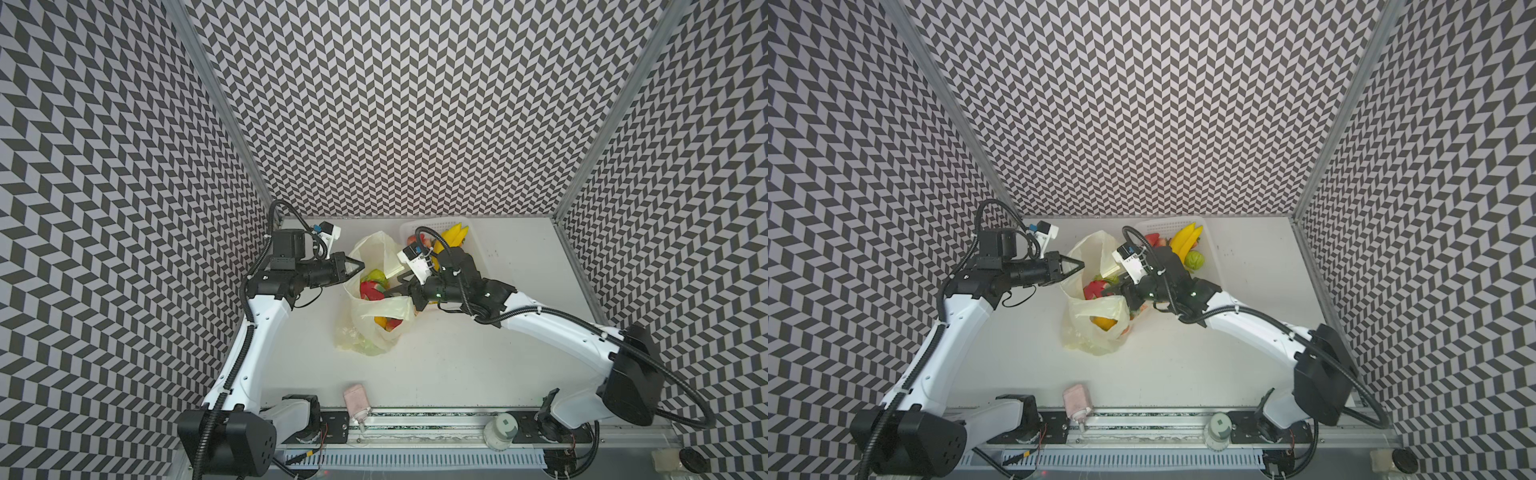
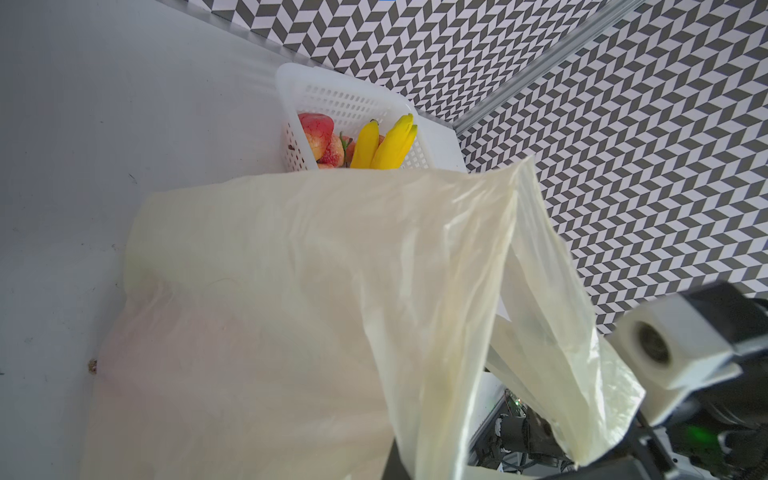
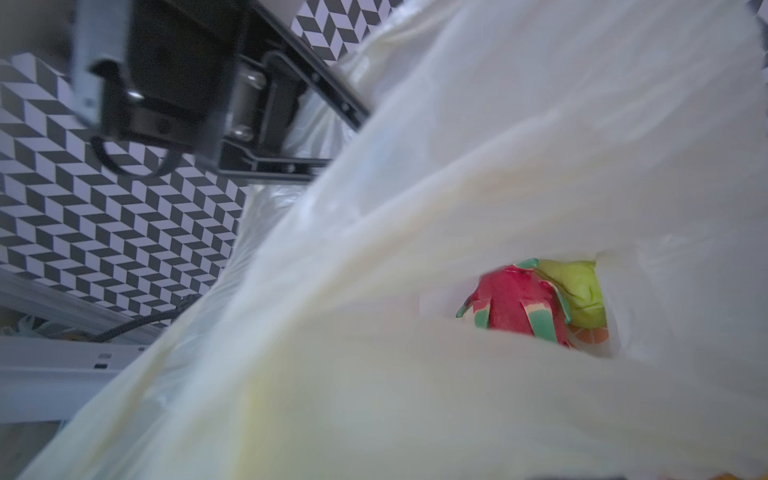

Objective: Place the fake fruits into the plastic bag and tie a complex knot

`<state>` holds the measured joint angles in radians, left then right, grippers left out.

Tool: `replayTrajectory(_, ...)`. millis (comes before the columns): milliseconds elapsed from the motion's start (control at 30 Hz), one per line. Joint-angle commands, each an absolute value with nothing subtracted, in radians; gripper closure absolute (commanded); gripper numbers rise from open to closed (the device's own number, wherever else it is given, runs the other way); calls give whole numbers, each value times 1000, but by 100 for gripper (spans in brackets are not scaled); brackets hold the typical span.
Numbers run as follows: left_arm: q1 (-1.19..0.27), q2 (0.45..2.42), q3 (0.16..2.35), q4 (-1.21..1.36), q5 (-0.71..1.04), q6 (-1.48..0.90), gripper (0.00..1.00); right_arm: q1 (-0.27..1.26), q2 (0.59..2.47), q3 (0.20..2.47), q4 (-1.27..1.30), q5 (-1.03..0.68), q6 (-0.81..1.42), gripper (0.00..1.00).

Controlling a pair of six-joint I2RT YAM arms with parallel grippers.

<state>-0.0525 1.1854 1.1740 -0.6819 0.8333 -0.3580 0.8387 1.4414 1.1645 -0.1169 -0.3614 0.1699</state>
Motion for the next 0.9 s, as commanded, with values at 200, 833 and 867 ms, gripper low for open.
replayTrajectory(200,-58,1169,1163,-669,857,-332,100,736,1204,1106,-305,-383,-52,14)
replayTrajectory(833,-58,1170,1157,-657,862,-333,100,592,1291,1231,-253,-747,-502,12)
replayTrajectory(867,-58,1172,1157,-657,861,-334,100,592,1306,1232,-235,-758,-494,14)
